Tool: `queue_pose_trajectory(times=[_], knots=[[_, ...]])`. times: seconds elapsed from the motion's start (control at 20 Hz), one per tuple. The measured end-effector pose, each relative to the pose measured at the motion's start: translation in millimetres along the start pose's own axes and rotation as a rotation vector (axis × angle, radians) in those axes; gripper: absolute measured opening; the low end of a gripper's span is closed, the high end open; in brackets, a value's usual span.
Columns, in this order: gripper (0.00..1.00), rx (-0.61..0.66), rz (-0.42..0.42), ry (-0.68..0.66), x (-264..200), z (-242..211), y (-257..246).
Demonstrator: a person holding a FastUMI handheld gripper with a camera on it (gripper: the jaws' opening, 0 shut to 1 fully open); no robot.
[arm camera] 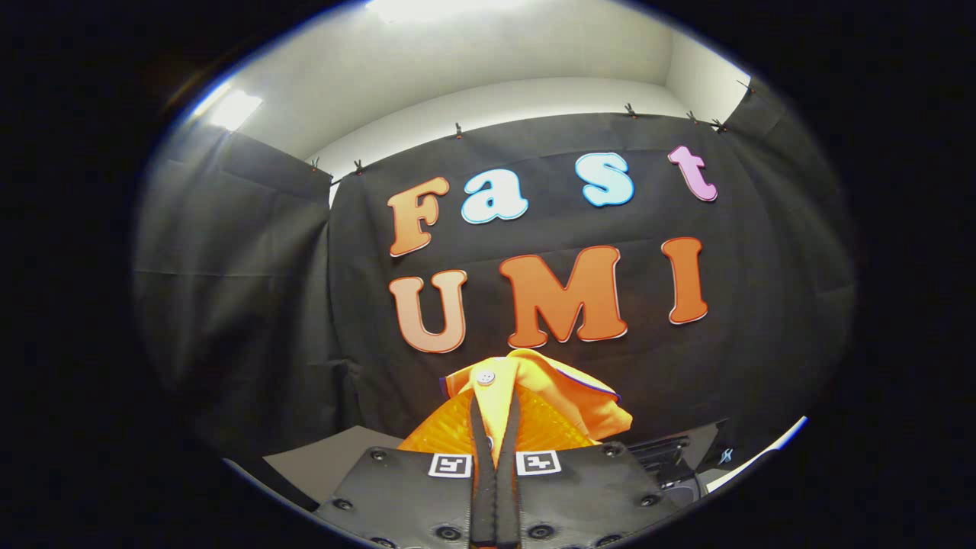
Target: Put the clothes into the washing machine and then close the washing machine lid.
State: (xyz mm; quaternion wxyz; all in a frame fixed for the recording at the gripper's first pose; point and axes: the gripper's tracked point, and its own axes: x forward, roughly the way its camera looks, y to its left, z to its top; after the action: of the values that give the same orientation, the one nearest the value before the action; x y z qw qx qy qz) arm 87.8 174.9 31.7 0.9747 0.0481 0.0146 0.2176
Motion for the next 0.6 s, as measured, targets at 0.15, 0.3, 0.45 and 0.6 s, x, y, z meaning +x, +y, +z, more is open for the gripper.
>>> queue_pose_trajectory(times=[0.15,0.3,0.45,0.6], knots=[[0.08,0.004,-0.023,0.002,-9,2,-48],[0.08,-0.015,-0.046,0.008,-17,-10,-87],[0.08,-0.009,-0.072,0.039,-19,-38,-113],[0.08,0.016,-0.112,0.068,-21,-68,-139]])
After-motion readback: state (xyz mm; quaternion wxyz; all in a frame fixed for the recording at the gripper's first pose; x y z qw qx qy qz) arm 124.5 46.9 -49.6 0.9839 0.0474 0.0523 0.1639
